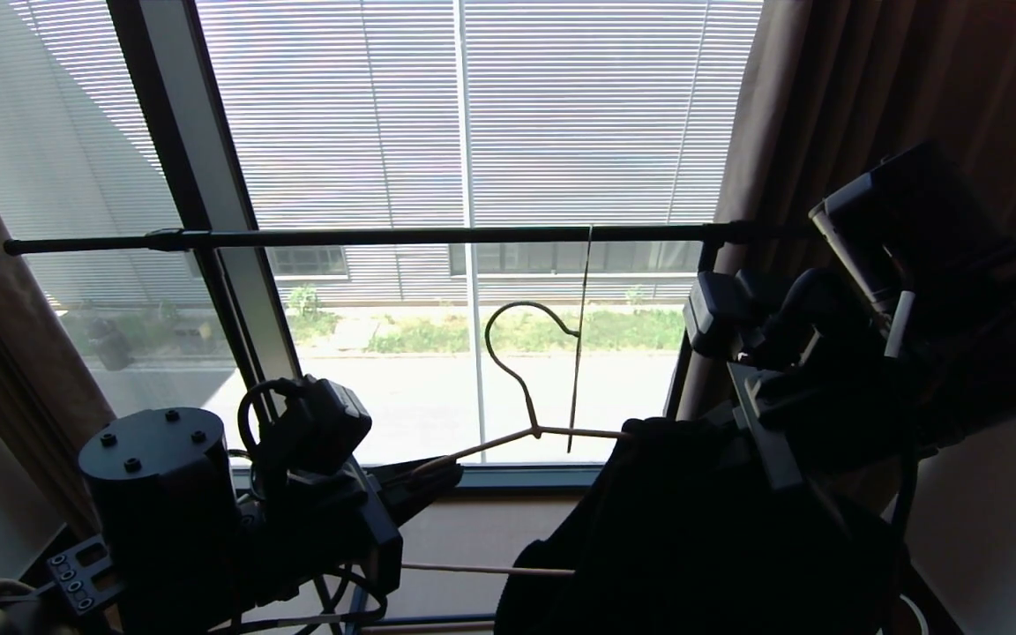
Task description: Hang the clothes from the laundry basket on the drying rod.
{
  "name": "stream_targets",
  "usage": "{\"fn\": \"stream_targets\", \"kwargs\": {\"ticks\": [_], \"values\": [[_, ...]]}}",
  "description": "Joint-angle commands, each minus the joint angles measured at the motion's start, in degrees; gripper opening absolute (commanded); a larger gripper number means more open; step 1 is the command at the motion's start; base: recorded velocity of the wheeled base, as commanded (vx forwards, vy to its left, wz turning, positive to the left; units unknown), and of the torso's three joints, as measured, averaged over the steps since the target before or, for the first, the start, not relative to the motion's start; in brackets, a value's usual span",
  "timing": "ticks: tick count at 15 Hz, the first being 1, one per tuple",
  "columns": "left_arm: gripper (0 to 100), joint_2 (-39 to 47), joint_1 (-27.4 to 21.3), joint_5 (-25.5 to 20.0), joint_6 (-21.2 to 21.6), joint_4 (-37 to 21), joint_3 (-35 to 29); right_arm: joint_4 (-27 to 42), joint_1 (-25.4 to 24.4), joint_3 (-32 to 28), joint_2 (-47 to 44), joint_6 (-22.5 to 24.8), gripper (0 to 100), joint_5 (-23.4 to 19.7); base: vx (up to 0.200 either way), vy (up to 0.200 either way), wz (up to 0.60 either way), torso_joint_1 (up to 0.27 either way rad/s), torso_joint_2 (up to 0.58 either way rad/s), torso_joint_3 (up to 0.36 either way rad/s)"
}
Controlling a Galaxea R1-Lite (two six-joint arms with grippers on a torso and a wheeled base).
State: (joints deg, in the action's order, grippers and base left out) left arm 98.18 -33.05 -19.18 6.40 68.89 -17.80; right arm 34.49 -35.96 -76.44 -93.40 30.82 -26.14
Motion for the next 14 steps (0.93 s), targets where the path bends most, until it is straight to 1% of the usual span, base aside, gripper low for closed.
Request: {"fn": "stream_targets", "kwargs": {"ticks": [1, 5, 8, 9, 13, 14], "values": [[0, 0.3, -0.4, -0.2, -0.2, 0.3, -0.3, -0.1, -0.7, 0.2, -1.0, 0.0, 0, -0.1, 0.000, 0.000, 0.00, 0.000, 0.00, 0.000], [0, -0.3, -1.8, -0.2, -1.1, 2.2, -0.1, -0.4, -1.2, 0.2, -3.0, -0.1, 0, -0.1, 0.000, 0.000, 0.00, 0.000, 0.00, 0.000], [0, -0.2, -1.8, -0.2, -2.2, 2.2, 0.3, -0.4, -1.1, 0.7, -2.5, -0.1, 0, -0.1, 0.000, 0.000, 0.00, 0.000, 0.00, 0.000], [100, -0.1, -1.8, -0.2, -2.9, 2.2, 0.0, -0.3, -1.0, 0.8, -2.0, -0.1, 0, -0.1, 0.000, 0.000, 0.00, 0.000, 0.00, 0.000], [100, -0.1, -1.3, 0.1, -3.4, 2.5, -0.2, -0.6, -0.9, 2.5, -0.4, -0.1, 0, -0.4, 0.000, 0.000, 0.00, 0.000, 0.00, 0.000], [100, -0.1, -1.1, 0.3, -3.4, 2.5, -0.3, -0.6, -0.9, 2.7, -0.3, -0.8, 0, -0.8, 0.000, 0.000, 0.00, 0.000, 0.00, 0.000]]}}
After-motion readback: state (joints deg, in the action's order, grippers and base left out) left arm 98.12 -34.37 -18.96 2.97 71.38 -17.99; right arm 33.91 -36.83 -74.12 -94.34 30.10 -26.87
